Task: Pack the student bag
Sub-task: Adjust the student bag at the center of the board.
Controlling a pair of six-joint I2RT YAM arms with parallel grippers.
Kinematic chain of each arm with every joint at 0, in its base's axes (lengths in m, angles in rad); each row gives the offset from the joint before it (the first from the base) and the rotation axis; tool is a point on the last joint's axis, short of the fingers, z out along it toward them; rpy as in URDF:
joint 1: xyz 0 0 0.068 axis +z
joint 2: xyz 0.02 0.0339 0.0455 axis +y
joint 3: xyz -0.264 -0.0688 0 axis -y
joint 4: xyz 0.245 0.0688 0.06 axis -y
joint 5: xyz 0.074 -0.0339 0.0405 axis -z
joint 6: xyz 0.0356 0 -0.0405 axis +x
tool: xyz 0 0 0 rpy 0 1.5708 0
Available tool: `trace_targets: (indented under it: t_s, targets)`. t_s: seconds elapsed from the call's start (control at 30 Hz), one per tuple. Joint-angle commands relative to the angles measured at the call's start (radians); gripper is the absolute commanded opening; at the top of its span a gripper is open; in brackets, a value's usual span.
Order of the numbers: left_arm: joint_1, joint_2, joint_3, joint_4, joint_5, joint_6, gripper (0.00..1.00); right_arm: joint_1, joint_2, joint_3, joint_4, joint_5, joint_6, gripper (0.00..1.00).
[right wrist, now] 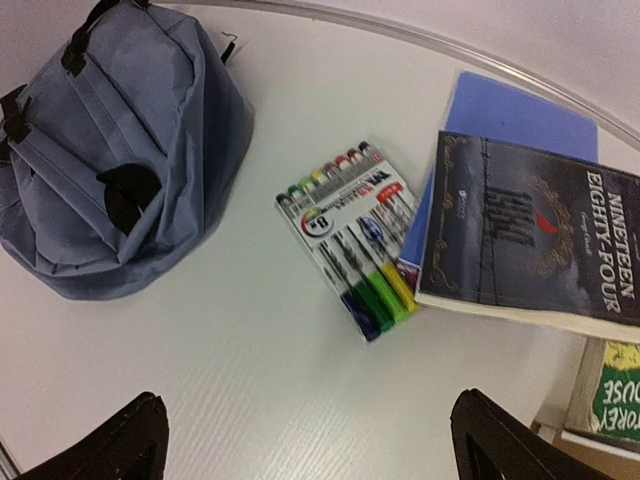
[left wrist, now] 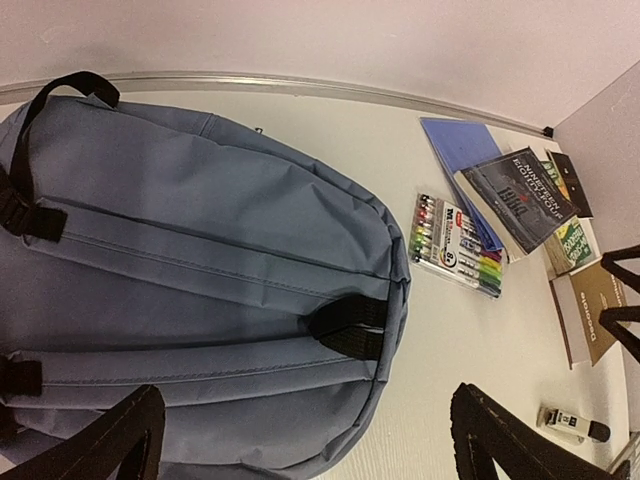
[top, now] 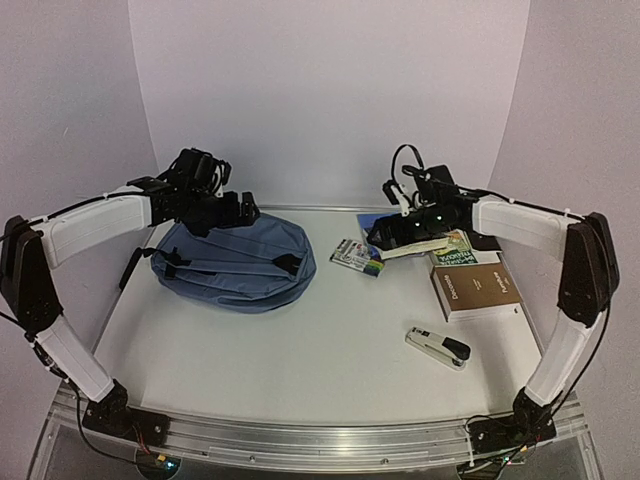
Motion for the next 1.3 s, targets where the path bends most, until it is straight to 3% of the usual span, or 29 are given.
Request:
trace_targets:
  t_s: [0.0, 0.47, 0.73, 0.83, 1.07, 1.13, 1.27]
  targets:
    - [0.0, -0.099, -0.041, 0.072, -0.042, -0.003, 1.0, 0.061, 0.126, 0.183, 0.042, -0.027, 0.052, 0.98]
    - [0.011, -0.109, -0.055, 0.05, -0.075, -0.05, 1.0, 0.17, 0.608, 0.647, 0.063, -0.065, 0.147, 0.98]
    - [0.049, -0.17, -0.119, 0.091, -0.072, -0.087, 1.0, 0.193, 0.766, 0.754, 0.084, -0.102, 0.199, 0.98]
    - [0.081, -0.188, -0.139, 0.097, -0.055, -0.115, 1.0, 0.197, 0.783, 0.774, 0.088, -0.133, 0.216, 0.83]
    - [0.143, -0.232, -0.184, 0.101, -0.047, -0.174, 1.0, 0.197, 0.688, 0.749, 0.087, -0.136, 0.188, 0.06]
    - [0.156, -0.239, -0.192, 0.093, -0.059, -0.189, 1.0, 0.197, 0.636, 0.736, 0.085, -0.136, 0.177, 0.0]
    - [0.168, -0.247, -0.193, 0.065, -0.1, -0.213, 1.0, 0.196, 0.518, 0.726, 0.073, -0.118, 0.128, 0.0]
